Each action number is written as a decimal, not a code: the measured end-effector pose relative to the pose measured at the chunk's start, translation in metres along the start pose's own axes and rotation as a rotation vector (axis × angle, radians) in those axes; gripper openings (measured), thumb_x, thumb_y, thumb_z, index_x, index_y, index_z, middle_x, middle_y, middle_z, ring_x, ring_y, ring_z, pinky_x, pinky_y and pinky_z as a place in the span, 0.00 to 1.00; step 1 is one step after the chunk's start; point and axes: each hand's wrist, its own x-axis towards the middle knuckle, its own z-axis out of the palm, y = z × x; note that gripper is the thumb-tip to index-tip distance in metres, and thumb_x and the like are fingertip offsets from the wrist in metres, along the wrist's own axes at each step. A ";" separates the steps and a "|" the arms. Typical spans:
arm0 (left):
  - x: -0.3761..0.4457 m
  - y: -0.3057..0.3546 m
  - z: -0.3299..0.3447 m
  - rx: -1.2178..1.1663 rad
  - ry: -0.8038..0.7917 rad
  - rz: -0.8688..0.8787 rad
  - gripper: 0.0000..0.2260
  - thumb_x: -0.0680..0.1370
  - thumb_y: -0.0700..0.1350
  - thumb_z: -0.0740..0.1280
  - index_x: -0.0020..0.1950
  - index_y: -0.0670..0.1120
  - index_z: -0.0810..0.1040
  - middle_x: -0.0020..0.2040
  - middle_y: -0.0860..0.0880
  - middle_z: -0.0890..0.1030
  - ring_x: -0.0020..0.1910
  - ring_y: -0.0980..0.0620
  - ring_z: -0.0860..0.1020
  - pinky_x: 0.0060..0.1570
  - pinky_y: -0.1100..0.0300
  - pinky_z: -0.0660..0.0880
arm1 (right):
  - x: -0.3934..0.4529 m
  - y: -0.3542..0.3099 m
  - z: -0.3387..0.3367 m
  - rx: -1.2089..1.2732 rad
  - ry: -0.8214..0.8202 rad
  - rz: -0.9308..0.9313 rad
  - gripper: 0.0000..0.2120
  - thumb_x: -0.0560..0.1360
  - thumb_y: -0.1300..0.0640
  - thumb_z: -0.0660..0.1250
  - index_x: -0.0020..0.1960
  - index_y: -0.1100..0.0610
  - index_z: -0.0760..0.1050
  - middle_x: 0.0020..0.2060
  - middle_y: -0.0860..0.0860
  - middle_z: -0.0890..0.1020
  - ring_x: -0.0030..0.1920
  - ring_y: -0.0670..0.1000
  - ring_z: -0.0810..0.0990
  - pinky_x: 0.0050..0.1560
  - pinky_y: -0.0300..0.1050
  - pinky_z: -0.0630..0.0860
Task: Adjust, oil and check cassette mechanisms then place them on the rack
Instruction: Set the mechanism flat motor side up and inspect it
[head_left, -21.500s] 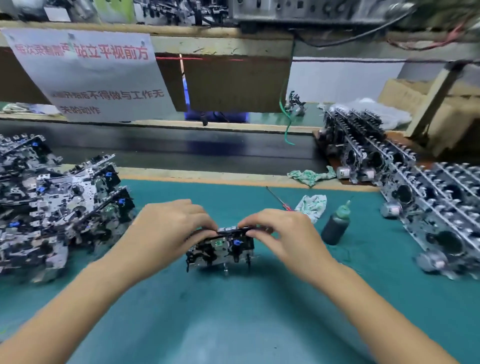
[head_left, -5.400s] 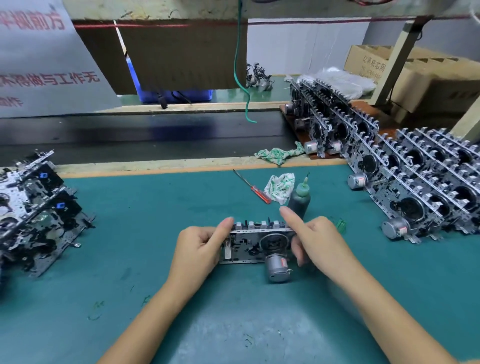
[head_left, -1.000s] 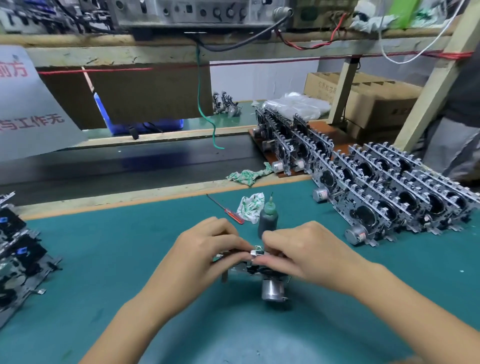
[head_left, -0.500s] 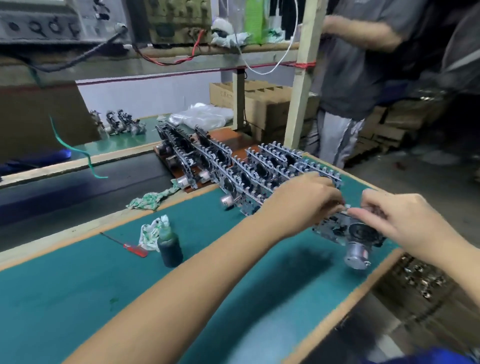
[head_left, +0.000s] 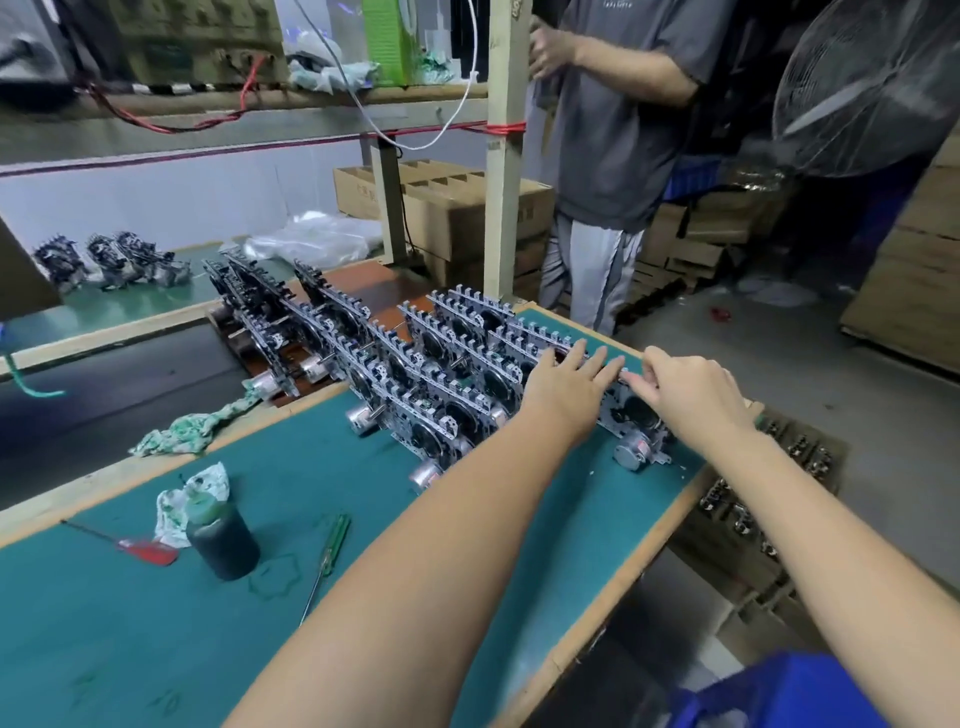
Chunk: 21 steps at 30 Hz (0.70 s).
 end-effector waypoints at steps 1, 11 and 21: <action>0.001 0.002 0.004 0.005 0.004 -0.014 0.28 0.83 0.44 0.51 0.77 0.47 0.36 0.79 0.47 0.42 0.77 0.47 0.43 0.74 0.47 0.48 | 0.002 0.000 0.001 -0.017 0.008 -0.006 0.15 0.77 0.46 0.64 0.40 0.53 0.63 0.34 0.59 0.81 0.38 0.62 0.79 0.37 0.46 0.62; -0.060 -0.024 -0.006 -0.100 0.360 -0.012 0.21 0.80 0.45 0.58 0.73 0.47 0.63 0.75 0.46 0.62 0.74 0.48 0.59 0.73 0.46 0.48 | -0.024 -0.041 -0.022 0.041 0.164 -0.301 0.12 0.71 0.51 0.72 0.45 0.58 0.75 0.36 0.52 0.77 0.39 0.57 0.76 0.38 0.50 0.71; -0.334 -0.078 0.057 -0.527 0.324 -0.515 0.11 0.76 0.44 0.66 0.57 0.49 0.79 0.50 0.53 0.81 0.47 0.50 0.77 0.49 0.58 0.70 | -0.112 -0.244 -0.020 0.621 -0.415 -0.840 0.16 0.73 0.40 0.57 0.46 0.49 0.76 0.30 0.41 0.75 0.33 0.44 0.74 0.34 0.44 0.74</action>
